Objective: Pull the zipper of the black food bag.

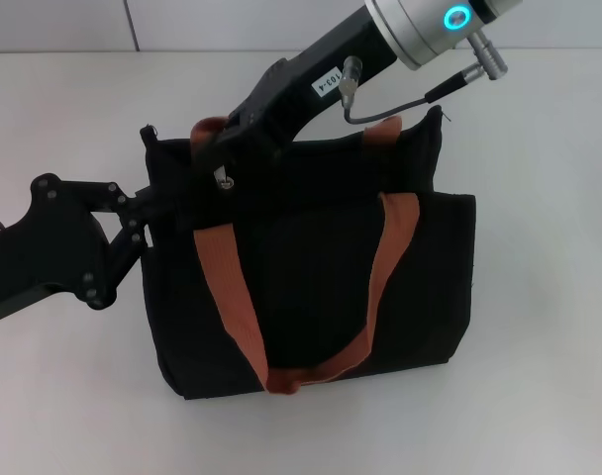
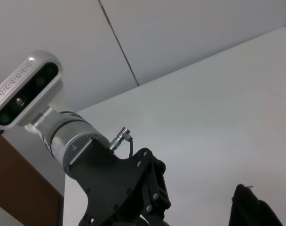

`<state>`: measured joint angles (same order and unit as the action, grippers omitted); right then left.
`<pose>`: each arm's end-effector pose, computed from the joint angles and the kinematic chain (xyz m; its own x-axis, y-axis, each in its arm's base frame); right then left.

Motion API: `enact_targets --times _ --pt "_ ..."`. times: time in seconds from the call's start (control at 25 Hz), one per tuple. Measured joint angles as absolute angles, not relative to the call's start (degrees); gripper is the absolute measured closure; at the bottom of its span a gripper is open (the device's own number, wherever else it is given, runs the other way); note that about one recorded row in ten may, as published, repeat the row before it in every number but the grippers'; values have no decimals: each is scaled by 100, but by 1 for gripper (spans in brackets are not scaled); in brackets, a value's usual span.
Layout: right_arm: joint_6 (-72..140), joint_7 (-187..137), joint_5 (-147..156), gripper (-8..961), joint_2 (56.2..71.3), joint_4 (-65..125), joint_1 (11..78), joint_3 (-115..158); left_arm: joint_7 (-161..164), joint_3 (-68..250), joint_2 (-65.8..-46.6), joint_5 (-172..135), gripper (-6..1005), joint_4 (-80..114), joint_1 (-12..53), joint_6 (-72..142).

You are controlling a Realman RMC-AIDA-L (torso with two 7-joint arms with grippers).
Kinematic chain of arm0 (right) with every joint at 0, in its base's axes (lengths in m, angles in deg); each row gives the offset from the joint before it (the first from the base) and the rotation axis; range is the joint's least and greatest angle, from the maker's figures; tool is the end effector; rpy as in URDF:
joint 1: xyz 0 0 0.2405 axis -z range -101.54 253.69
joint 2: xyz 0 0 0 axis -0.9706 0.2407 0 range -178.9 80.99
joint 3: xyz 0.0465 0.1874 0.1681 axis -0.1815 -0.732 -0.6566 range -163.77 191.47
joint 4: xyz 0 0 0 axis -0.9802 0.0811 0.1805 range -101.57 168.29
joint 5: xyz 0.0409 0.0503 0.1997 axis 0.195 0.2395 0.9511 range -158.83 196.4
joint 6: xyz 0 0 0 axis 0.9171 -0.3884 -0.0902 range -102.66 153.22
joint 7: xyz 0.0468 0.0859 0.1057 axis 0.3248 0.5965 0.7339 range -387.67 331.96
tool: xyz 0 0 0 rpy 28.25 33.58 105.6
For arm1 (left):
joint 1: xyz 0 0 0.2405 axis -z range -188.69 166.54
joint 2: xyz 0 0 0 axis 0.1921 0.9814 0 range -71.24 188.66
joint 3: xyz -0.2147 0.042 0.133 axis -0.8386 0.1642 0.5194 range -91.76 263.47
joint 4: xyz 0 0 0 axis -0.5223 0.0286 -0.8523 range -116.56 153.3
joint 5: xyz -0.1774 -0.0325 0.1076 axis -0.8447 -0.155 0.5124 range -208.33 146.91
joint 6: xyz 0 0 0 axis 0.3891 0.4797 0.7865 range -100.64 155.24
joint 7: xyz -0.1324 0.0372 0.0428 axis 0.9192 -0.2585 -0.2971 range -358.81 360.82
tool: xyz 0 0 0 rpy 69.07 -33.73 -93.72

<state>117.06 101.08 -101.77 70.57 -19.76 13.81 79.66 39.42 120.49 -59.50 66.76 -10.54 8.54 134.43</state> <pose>0.0205 0.3842 -0.0308 0.9378 -0.3405 -0.0674 -0.3324 -0.9370 0.1077 -0.2807 0.2586 0.0251 0.6894 -0.2522 0.6791 0.1454 -0.8702 -0.4708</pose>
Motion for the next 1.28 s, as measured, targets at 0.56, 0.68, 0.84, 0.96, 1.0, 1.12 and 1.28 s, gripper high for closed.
enact_targets --times 0.56,0.68,0.84,0.96,1.0,1.12,1.28 --pt "11747 10602 -10404 947 7056 -3089 1840 8538 3941 12036 -5957 6677 970 -1055 812 13433" --pt "11707 10684 -10468 950 7062 -3159 1863 8565 3942 12030 -5966 6677 970 -1041 809 13433" --pt "11621 10835 -10486 948 7062 -3192 1865 8657 3941 12030 -5965 6676 970 -992 808 13435" --pt "11588 11005 -10574 943 7062 -3269 1873 8681 3941 12031 -5964 6673 970 -988 804 13437" --pt "11586 11075 -10602 941 7063 -3327 1886 8681 3941 12031 -5963 6659 970 -987 798 13438" --pt "11597 11289 -10702 935 7063 -3555 1979 8682 3941 12031 -5962 6639 970 -984 791 13440" --pt "11617 11550 -10898 928 7062 -3910 2182 8740 3941 12032 -5960 6631 970 -984 790 13446"
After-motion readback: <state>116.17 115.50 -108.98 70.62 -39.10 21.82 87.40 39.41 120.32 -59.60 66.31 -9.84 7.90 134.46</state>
